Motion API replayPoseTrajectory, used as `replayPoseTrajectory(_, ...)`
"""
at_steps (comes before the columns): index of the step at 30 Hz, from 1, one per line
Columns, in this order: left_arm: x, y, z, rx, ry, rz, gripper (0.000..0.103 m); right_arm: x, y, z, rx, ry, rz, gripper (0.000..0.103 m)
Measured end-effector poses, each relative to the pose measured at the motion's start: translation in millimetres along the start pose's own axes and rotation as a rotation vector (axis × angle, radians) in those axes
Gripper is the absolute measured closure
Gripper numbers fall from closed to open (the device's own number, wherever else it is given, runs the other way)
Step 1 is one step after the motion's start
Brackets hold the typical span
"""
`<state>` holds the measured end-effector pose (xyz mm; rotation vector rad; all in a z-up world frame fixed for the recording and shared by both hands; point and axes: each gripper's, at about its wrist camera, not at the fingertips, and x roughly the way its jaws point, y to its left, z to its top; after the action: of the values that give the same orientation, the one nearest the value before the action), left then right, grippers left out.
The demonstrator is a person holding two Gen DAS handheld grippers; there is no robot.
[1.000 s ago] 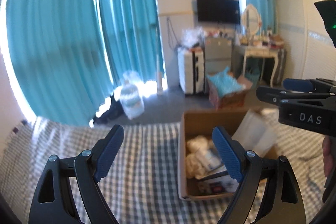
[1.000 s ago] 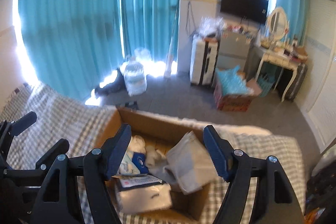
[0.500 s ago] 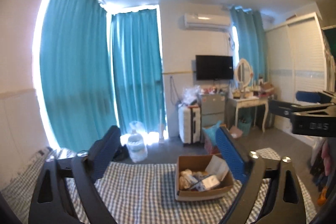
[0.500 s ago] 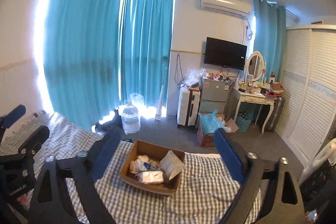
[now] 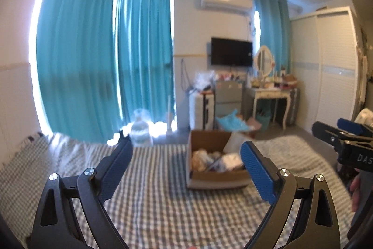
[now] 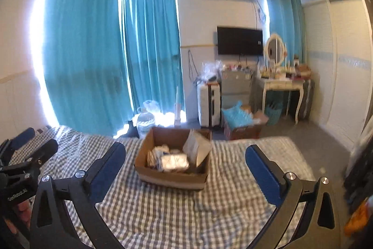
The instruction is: Organize soft objects
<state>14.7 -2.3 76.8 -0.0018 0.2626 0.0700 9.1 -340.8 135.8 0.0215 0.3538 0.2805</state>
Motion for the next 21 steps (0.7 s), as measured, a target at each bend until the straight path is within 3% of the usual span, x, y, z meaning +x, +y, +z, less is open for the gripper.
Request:
replayPoseTrajectory(8,57.0,-9.6,-61.5,0.014,0.097,0.015,0.008,65.0,3.2,-72.9,-0.035,0.064,-0.007,0.0)
replayPoseTrajectory(21,53.8,-16.9,-74.5,0.039,0.116,-0.009,0.008,81.7,8.1,-95.6,-0.044,0.109,-0.019,0.0)
